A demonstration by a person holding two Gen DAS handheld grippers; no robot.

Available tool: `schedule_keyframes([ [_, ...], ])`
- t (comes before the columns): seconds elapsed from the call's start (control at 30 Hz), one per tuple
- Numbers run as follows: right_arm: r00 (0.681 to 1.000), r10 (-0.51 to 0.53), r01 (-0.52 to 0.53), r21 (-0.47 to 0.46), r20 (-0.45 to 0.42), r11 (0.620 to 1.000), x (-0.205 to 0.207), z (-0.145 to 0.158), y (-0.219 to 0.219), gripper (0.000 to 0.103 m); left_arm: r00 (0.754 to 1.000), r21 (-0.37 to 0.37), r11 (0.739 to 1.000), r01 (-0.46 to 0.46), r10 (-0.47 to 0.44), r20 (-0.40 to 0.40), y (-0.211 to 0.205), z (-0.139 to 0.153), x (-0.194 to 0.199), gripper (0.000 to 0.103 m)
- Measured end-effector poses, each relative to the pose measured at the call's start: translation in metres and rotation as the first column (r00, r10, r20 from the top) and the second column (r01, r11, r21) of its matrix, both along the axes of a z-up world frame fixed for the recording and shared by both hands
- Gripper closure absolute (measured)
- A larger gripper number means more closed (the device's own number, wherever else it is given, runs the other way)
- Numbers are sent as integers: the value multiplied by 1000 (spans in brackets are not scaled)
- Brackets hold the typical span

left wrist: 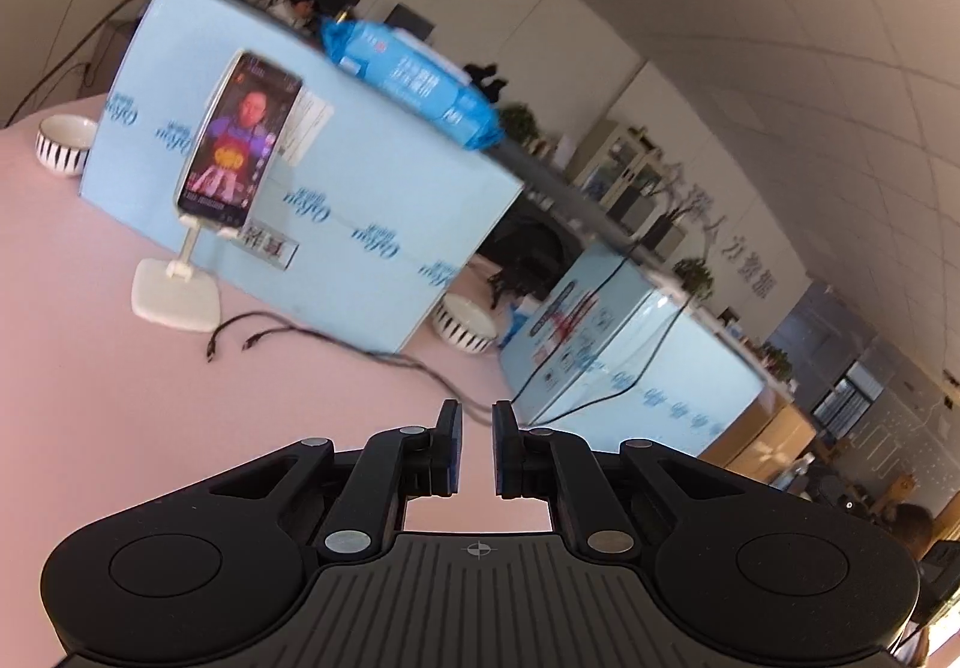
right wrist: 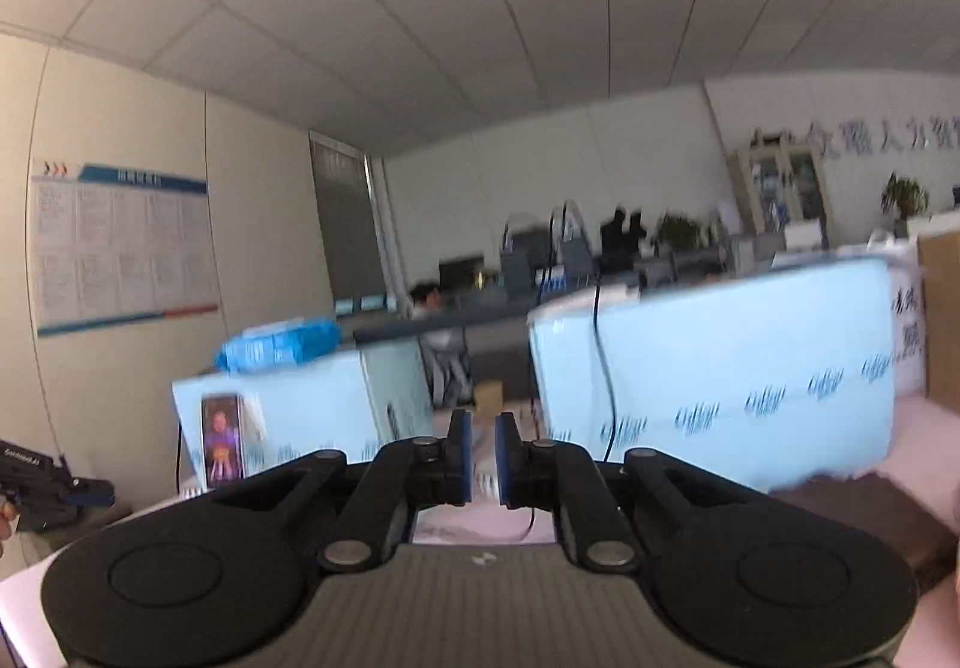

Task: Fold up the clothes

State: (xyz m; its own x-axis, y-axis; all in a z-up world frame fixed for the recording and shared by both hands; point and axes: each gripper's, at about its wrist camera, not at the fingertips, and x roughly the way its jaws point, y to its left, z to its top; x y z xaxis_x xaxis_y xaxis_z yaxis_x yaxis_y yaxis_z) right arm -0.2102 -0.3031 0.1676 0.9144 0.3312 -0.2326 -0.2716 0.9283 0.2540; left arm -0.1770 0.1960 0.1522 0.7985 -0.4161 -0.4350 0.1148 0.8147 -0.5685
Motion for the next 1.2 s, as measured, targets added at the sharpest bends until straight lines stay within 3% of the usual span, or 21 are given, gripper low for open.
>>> schedule_keyframes([
  [0.07,991,25,-27,-12,-135,1000,25,-28,6,89,995,9,1000,15,-14,-95,2,-22,21,94],
  [0.1,981,46,-49,-12,-186,999,31,-39,8,78,991,6,1000,25,-24,-135,4,-31,28,91],
  [0.13,970,70,-74,-8,-231,997,36,-50,8,61,982,5,998,60,-58,-180,7,-39,33,79],
  [0.17,962,90,-94,-3,-256,996,38,-56,8,51,970,17,993,116,-109,-217,8,-45,35,67],
  [0.2,951,131,-133,10,-281,991,38,-66,7,33,957,34,985,168,-155,-245,8,-49,34,36],
  [0.23,942,163,-163,22,-294,986,37,-73,4,23,951,48,980,193,-175,-255,10,-53,29,20],
  [0.3,932,196,-185,64,-306,981,26,-87,0,19,940,77,972,223,-194,-280,13,-59,20,20],
  [0.4,908,224,-194,119,-354,974,6,-105,-2,18,932,100,969,224,-183,-314,24,-66,8,19],
  [0.47,904,225,-204,96,-362,974,-11,-110,-2,18,933,116,967,229,-184,-309,32,-67,-2,17],
  [0.6,917,216,-248,-54,-336,967,-51,-102,-5,15,933,213,935,284,-218,-286,33,-67,-28,12],
  [0.67,923,212,-268,-140,-320,953,-77,-99,-6,13,919,255,911,323,-238,-314,30,-72,-38,12],
  [0.77,908,219,-302,-195,-358,933,-104,-102,-3,12,872,290,866,407,-274,-405,23,-86,-48,12],
  [0.83,895,197,-308,-235,-401,922,-111,-106,1,12,826,289,834,470,-301,-476,17,-96,-49,12],
  [0.87,885,187,-313,-249,-425,916,-111,-110,5,12,819,296,825,481,-302,-489,15,-99,-49,12],
  [1.0,849,168,-333,-261,-500,906,-106,-129,17,12,828,316,825,468,-285,-484,8,-101,-43,9],
  [1.1,871,147,-303,-277,-469,912,-99,-139,29,16,858,380,814,440,-256,-446,-4,-105,-47,10],
  [1.17,886,144,-289,-283,-442,914,-99,-140,33,35,884,456,791,408,-216,-415,-16,-105,-53,16],
  [1.2,888,160,-294,-265,-431,918,-99,-140,34,53,896,489,781,389,-198,-397,-22,-104,-57,26],
])
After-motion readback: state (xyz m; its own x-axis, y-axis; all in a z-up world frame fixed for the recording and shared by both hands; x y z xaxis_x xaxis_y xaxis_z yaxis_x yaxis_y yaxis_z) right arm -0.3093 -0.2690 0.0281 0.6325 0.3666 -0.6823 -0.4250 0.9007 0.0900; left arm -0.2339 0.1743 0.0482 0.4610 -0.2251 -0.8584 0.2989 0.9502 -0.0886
